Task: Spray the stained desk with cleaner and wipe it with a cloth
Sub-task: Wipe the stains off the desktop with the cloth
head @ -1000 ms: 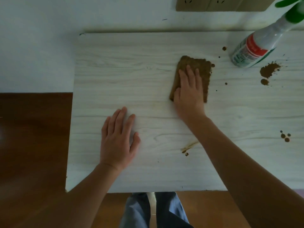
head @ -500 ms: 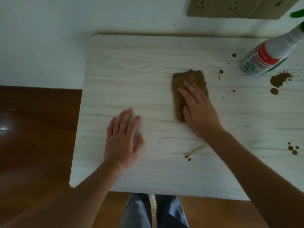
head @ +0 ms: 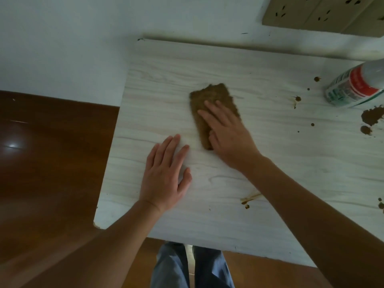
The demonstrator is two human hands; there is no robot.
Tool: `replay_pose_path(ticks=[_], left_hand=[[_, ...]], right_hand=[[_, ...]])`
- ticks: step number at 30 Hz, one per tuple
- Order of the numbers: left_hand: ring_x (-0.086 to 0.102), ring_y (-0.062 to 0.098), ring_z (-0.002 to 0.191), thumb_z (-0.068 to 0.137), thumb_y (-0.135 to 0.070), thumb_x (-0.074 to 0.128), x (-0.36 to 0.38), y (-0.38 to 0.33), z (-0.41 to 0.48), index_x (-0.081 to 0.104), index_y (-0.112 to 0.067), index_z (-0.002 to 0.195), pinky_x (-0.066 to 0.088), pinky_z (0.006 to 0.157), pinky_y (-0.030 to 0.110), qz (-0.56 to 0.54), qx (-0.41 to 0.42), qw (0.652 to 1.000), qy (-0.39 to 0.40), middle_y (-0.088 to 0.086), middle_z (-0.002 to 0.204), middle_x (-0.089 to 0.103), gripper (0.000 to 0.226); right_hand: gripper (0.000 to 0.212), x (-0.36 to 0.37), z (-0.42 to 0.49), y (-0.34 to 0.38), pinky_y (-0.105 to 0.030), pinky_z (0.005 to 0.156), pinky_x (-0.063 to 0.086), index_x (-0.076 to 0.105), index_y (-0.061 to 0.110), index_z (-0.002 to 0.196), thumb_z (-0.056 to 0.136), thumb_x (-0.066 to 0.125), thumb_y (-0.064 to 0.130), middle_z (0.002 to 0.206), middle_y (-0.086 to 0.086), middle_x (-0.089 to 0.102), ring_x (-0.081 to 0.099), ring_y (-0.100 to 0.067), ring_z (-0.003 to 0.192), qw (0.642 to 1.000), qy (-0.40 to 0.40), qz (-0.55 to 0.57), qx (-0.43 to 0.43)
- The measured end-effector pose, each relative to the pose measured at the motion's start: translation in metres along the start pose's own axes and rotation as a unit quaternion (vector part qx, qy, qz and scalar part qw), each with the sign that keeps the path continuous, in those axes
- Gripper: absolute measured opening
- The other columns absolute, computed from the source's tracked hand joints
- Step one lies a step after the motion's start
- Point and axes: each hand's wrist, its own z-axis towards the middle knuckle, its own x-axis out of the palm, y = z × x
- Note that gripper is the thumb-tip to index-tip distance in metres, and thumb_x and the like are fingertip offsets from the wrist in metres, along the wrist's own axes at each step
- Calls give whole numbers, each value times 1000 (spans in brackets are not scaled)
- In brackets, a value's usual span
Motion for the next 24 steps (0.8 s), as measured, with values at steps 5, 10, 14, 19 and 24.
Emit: replay_pose_path(ticks=[5,10,14,19,24], left_hand=[[26,29,156,101,-41,43,-1,0,0,45,-14,151,26,124,51,-10,0,1000,-3,14,165,34,57],[26,30,156,101,-41,42,-2,0,0,46,-13,150,26,125,52,-13,2,1000,-4,15,164,34,57],[26,30,156,101,-40,45,-2,0,0,46,-12,151,27,124,53,-11,5,1000,-4,15,165,33,57],[26,30,156,100,-39,43,-2,0,1,47,-12,150,26,124,53,-11,4,1000,-1,15,164,33,57],[28,31,155,99,-38,44,-2,-1,1,48,-10,148,28,123,55,-10,3,1000,-7,16,163,35,57]], right_hand=[[57,-23,24,-46,-46,125,15,31,21,155,98,32,29,166,-3,21,14,-26,153,983,-54,4,174],[53,-11,48,-21,-45,125,11,36,14,153,102,33,29,163,-10,26,16,-33,152,973,-92,4,210],[52,0,22,-6,-46,124,20,44,12,149,101,35,28,159,-9,35,23,-32,151,998,-40,2,39],[53,-17,19,-48,-41,124,19,36,19,154,103,35,30,163,-4,29,21,-27,152,997,-30,-39,51],[53,-43,53,-97,-49,123,20,32,19,155,103,33,31,164,-6,24,18,-31,152,975,-73,-25,208]])
